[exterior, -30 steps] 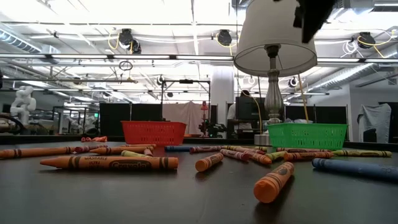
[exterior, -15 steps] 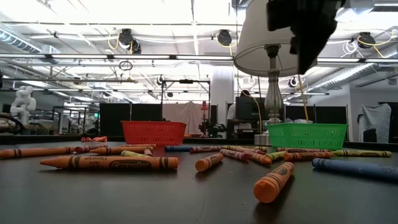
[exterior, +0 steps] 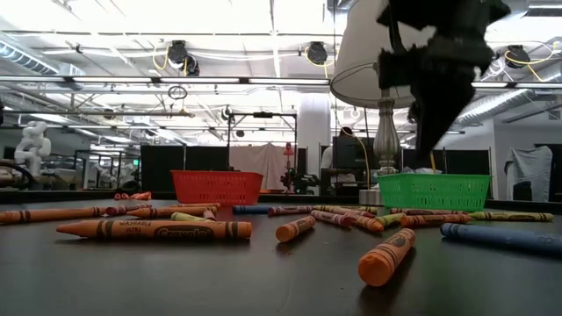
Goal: Sort crayons
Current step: Put the red crayon into the green basket
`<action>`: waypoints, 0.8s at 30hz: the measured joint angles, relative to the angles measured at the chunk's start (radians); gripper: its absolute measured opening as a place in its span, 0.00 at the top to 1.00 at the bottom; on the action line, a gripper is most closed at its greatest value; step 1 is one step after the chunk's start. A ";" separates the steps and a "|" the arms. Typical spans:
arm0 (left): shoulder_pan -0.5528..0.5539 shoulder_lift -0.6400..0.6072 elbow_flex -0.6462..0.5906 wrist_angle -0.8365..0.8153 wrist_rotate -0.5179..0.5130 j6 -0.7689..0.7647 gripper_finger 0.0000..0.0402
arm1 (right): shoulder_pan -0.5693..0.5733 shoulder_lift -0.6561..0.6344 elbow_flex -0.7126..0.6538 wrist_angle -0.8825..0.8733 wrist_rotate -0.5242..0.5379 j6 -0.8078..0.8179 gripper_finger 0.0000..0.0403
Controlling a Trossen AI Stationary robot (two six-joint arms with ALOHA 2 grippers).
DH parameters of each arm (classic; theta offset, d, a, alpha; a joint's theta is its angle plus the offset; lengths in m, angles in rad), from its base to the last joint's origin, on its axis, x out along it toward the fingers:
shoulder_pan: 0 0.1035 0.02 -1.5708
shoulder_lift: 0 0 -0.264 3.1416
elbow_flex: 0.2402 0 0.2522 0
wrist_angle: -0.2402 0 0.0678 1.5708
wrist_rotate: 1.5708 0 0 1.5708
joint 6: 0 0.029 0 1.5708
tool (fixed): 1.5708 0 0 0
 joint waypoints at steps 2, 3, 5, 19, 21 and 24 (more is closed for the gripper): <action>0.000 0.000 0.000 0.000 -0.001 -0.004 1.00 | 0.000 0.000 -0.033 0.034 0.001 0.000 0.69; 0.000 0.000 0.000 0.001 -0.001 -0.004 1.00 | 0.000 0.000 -0.048 0.049 0.000 0.000 0.69; 0.000 0.000 0.000 0.002 -0.003 -0.004 1.00 | 0.000 0.000 -0.070 0.075 0.000 -0.001 0.68; 0.000 0.000 0.000 0.002 -0.135 0.004 1.00 | -0.013 0.000 -0.157 0.193 0.025 -0.003 0.68; 0.000 0.000 0.000 0.002 -0.136 0.004 1.00 | -0.018 0.000 -0.168 0.199 0.025 -0.003 0.68; 0.000 0.000 0.000 0.002 -0.136 0.004 1.00 | -0.024 0.000 -0.181 0.210 0.025 -0.009 0.68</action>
